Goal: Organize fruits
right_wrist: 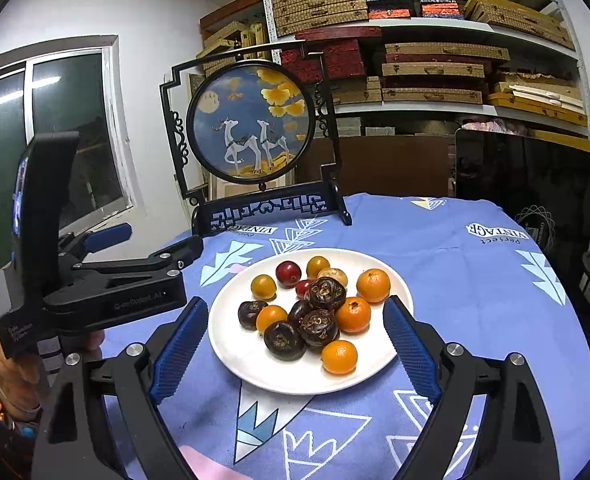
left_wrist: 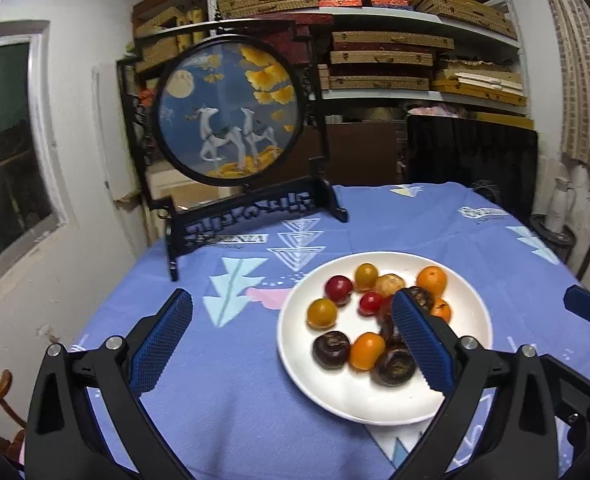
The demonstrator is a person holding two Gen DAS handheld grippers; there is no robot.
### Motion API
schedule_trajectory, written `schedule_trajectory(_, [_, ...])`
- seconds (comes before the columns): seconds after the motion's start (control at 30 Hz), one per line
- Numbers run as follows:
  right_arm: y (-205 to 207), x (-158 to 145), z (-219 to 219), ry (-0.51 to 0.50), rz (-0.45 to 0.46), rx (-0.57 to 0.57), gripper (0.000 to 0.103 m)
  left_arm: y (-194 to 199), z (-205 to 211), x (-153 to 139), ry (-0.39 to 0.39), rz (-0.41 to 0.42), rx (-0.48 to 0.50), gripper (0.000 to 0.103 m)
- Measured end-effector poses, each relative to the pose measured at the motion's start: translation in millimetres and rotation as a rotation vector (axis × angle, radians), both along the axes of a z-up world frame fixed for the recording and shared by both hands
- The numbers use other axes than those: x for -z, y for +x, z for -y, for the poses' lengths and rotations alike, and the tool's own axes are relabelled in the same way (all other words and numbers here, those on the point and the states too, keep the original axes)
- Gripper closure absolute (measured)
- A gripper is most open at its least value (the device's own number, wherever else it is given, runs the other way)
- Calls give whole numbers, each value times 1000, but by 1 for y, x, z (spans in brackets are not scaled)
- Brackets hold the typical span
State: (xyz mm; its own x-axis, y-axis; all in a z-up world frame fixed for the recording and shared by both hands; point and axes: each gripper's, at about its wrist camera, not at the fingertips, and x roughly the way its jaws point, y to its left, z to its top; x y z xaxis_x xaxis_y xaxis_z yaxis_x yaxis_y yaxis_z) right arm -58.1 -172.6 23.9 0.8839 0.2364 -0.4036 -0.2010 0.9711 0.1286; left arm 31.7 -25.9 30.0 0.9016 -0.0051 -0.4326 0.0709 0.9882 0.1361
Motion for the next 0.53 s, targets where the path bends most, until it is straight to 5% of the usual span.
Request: schedule_trajectory(0.53, [16, 15, -7, -28, -68, 40, 13, 8, -3, 14, -22, -41, -8, 5])
